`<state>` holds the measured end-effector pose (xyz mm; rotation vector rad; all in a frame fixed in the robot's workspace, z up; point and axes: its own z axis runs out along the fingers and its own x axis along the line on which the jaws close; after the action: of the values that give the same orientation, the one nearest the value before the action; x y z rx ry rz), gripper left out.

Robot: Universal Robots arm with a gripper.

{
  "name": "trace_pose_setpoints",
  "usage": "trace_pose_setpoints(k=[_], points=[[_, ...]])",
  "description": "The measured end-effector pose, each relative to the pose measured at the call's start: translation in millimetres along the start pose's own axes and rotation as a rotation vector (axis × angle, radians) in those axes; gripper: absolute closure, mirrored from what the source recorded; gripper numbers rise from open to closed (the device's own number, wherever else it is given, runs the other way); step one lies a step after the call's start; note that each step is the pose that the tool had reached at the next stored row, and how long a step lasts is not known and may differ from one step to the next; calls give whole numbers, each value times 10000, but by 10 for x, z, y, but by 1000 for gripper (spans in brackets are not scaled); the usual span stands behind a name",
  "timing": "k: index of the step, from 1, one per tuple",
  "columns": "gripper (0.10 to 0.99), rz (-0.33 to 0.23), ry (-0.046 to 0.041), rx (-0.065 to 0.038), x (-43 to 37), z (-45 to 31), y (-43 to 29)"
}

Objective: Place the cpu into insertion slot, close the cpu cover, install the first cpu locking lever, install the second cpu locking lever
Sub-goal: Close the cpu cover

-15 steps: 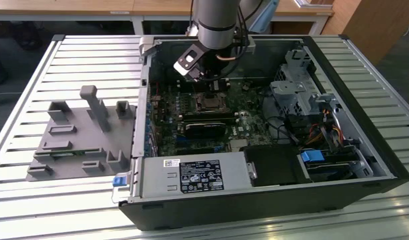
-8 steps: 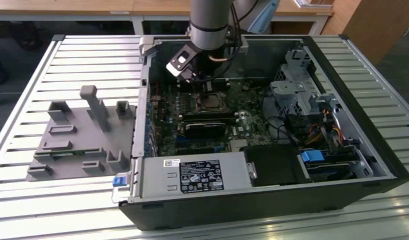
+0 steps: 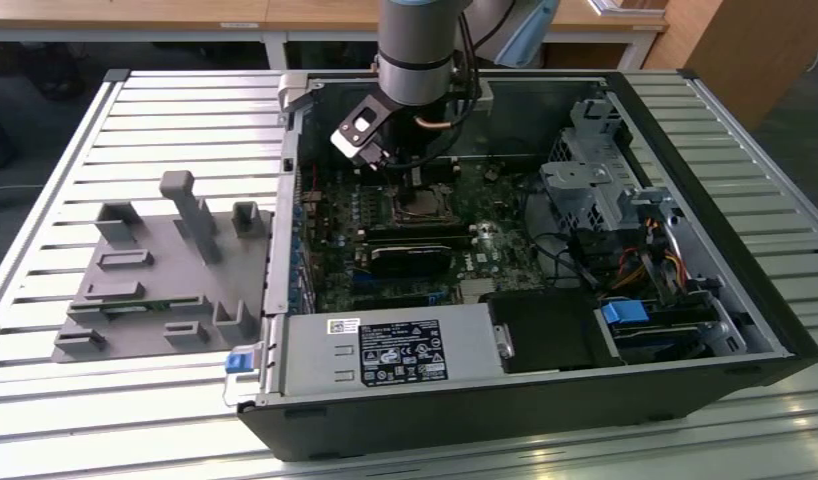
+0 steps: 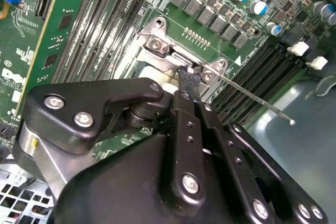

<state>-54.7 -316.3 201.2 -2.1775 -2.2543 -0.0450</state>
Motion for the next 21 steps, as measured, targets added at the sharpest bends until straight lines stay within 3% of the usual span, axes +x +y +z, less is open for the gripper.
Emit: trace_pose_setpoints(k=[4,11,21], points=[[980,1,-1,0,-1,12,12],[980,0,2,-1,0,-38,25],[980,1,0,0,-3,-38,105]])
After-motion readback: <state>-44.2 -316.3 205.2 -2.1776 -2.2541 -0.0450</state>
